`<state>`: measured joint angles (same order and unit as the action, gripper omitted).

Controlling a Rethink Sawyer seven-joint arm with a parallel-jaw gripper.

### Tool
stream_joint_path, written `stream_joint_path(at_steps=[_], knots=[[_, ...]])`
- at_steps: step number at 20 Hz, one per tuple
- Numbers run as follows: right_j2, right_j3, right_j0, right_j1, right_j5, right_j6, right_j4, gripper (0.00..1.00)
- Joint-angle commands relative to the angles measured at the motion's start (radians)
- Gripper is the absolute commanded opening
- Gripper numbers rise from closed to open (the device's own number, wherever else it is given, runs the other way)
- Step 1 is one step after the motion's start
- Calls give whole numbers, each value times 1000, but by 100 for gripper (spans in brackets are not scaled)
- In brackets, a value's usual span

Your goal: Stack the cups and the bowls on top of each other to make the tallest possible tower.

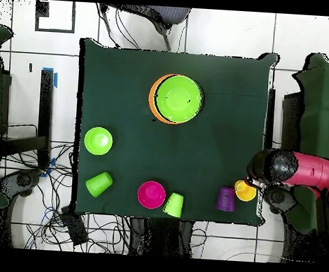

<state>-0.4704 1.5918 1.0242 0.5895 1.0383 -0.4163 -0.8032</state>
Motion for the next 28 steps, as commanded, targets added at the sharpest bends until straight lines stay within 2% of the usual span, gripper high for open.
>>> stream_joint_path(at_steps=[1, 7, 13, 20, 28], knots=[[-44, -3, -35, -38, -43, 121, -52, 100], [-51, 10, -35, -38, -57, 99, -38, 100], [-84, 28, 4, -56, -90, 94, 7, 100], [-87, 17, 4, -68, -92, 87, -22, 100], [-67, -27, 4, -128, -120, 89, -67, 100]])
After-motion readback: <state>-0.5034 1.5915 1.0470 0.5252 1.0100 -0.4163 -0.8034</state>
